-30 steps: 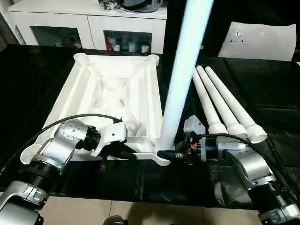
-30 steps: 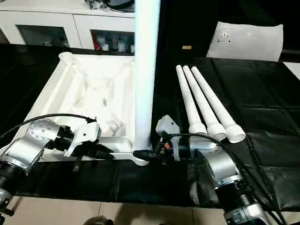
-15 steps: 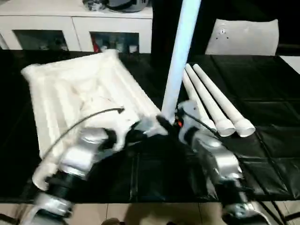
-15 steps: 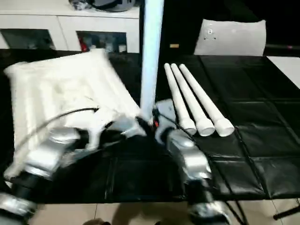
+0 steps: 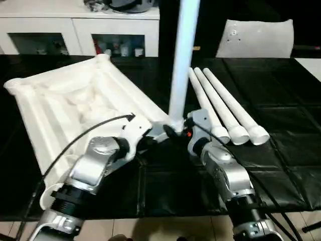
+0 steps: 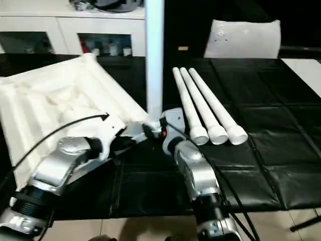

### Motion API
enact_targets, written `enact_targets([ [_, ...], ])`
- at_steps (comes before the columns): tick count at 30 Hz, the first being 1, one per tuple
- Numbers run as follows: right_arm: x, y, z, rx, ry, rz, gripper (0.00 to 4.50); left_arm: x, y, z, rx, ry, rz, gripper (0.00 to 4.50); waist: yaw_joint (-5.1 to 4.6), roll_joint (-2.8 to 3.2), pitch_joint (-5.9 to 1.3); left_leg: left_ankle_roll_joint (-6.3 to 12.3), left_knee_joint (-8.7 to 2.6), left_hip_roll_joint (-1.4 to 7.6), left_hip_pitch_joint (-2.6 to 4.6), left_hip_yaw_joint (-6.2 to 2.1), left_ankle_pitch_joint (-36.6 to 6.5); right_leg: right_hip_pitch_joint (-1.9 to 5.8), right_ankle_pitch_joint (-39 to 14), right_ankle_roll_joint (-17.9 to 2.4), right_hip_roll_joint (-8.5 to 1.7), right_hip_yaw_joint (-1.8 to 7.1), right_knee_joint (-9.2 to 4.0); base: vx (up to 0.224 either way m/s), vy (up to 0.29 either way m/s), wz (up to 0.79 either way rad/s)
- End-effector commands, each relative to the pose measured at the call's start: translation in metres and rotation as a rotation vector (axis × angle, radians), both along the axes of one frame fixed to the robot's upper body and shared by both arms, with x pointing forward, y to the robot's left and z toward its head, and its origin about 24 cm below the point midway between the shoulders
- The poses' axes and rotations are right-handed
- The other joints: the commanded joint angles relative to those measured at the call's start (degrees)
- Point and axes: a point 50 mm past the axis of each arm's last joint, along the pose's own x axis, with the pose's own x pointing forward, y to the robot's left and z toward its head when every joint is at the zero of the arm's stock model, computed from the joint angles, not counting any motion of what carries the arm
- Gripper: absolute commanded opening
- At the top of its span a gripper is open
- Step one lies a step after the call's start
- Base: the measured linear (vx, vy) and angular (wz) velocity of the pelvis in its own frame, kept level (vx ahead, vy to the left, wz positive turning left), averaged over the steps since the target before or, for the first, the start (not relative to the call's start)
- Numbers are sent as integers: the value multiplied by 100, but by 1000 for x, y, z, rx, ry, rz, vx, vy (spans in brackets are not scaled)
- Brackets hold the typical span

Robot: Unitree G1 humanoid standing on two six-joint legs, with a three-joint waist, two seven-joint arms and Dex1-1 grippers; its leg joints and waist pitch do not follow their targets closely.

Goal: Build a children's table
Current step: Rotate leg to tighten

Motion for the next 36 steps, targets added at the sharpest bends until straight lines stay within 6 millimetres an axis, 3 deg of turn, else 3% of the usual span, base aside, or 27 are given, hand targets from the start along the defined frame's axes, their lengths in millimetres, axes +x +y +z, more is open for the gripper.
enact_targets([
  [1, -8, 2, 6, 26, -27, 131, 447, 8, 7, 16, -2, -81, -54, 0, 74, 20, -374, 246, -389, 292, 32, -127, -947, 339, -1313, -827, -527, 372, -475, 0, 0, 0],
  [5, -15, -14, 10, 3, -61, 223, 447, 5, 16, 16, 9, -79, -163, 0, 92, 24, -374, 317, -392, 305, 32, -126, -916, 336, -1186, -848, -527, 371, -459, 0, 0, 0],
  [6, -15, -17, 11, 2, -68, 236, 447, 4, 17, 16, 3, -79, -190, 0, 93, 1, -371, 315, -390, 305, 39, -117, -942, 326, -1228, -867, -526, 372, -466, 0, 0, 0],
  [8, -16, -26, 15, -2, -81, 284, 447, 0, 18, 15, 15, -64, -279, 0, 151, 34, -363, 288, -393, 316, 57, -122, -1020, 321, -1448, -847, -548, 375, -490, 0, 0, 0],
  [9, -17, -31, 17, -10, -87, 323, 447, -3, 19, 15, 21, -49, -330, 0, 156, 22, -364, 275, -394, 320, 52, -118, -1005, 322, -1432, -838, -542, 381, -474, 0, 0, 0],
  [10, -18, -38, 20, -21, -84, 380, 447, -6, 21, 13, 43, -28, -398, 0, 208, 38, -367, 281, -394, 329, 87, -116, -1047, 306, -1436, -842, -543, 380, -484, 0, 0, 0],
  [14, -24, -46, 23, -58, -73, 537, 447, -13, 22, 13, 80, 10, -552, 0, 335, 29, -367, 270, -396, 330, 95, -99, -1015, 309, -1344, -874, -542, 382, -460, 0, 0, 0],
  [20, -23, -51, 24, -130, -49, 654, 447, -16, 21, 13, 112, 49, -669, 0, 436, 18, -367, 201, -397, 355, 112, -100, -1047, 287, -1477, -910, -570, 382, -458, 0, 0, 0],
  [24, -23, -52, 25, -156, -34, 716, 447, -17, 22, 12, 129, 56, -717, 0, 446, -19, -374, 223, -391, 344, 70, -98, -950, 321, -1419, -873, -572, 378, -447, 0, 0, 0],
  [25, -23, -52, 25, -154, -30, 723, 421, -17, 22, 12, 129, 58, -720, 0, 448, -28, -382, 230, -388, 345, 66, -102, -923, 329, -1410, -876, -579, 374, -441, 0, 0, 0],
  [27, -23, -52, 25, -155, -25, 734, 421, -17, 23, 13, 132, 58, -727, 0, 445, -17, -386, 235, -383, 344, 58, -104, -892, 331, -1401, -878, -582, 371, -441, 0, 0, 0],
  [29, -22, -52, 24, -156, -16, 745, 408, -16, 23, 13, 122, 62, -728, 0, 431, -50, -388, 256, -378, 340, 56, -101, -843, 334, -1366, -905, -574, 364, -426, 0, 0, 0],
  [30, -23, -52, 24, -158, -14, 754, 395, -16, 23, 13, 122, 62, -731, 0, 435, -21, -389, 258, -378, 342, 54, -106, -836, 334, -1372, -904, -575, 362, -423, 0, 0, 0],
  [31, -23, -52, 24, -159, -12, 760, 395, -16, 23, 13, 123, 62, -734, 0, 422, -52, -387, 266, -378, 346, 56, -96, -831, 327, -1374, -895, -566, 362, -430, 0, 0, 0],
  [36, -25, -53, 22, -154, 7, 778, 356, -16, 25, 12, 122, 61, -736, 0, 431, -37, -387, 269, -374, 344, 59, -100, -845, 326, -1443, -878, -569, 360, -434, 0, 0, 0],
])
